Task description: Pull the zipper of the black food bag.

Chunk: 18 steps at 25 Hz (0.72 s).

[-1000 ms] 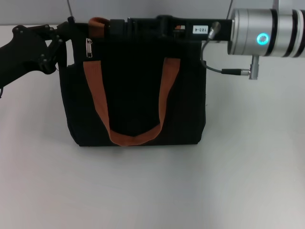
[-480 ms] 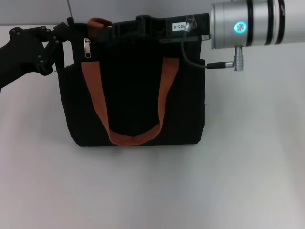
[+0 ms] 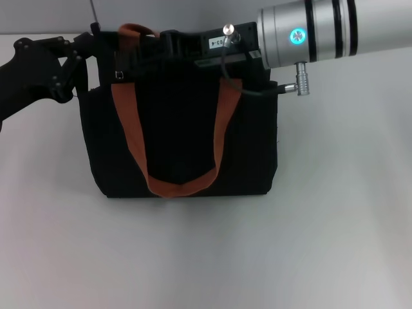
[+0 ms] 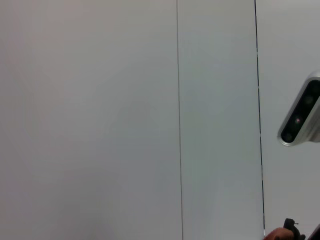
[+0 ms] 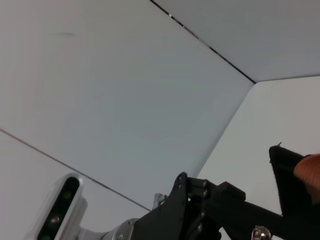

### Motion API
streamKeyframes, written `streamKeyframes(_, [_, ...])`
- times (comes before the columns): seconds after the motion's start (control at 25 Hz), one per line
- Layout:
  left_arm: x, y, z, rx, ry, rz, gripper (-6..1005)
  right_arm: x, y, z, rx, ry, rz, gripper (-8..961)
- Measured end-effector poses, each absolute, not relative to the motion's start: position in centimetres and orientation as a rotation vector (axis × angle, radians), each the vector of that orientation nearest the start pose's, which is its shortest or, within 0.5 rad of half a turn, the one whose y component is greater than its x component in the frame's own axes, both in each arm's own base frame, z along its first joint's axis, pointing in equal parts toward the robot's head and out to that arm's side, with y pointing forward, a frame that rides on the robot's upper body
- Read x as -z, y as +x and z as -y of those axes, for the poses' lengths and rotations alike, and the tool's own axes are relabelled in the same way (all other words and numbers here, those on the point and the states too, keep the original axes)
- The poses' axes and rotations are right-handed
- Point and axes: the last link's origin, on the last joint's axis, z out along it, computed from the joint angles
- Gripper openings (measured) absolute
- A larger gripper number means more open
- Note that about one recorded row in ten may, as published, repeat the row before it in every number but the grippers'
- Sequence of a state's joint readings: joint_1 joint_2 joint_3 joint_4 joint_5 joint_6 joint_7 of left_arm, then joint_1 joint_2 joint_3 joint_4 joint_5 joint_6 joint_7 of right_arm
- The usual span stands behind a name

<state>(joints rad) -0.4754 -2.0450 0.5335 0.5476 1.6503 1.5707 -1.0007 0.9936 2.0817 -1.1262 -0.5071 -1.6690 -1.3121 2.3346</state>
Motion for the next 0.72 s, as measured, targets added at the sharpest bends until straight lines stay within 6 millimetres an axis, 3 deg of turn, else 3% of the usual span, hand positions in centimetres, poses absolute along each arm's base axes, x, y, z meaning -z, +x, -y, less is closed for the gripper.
streamKeyframes(0.72, [-5.0, -26.9, -33.9, 1.001, -2.289, 0.276, 33, 7.5, 6.8, -41.1, -0.699, -2.766, -1.489, 364])
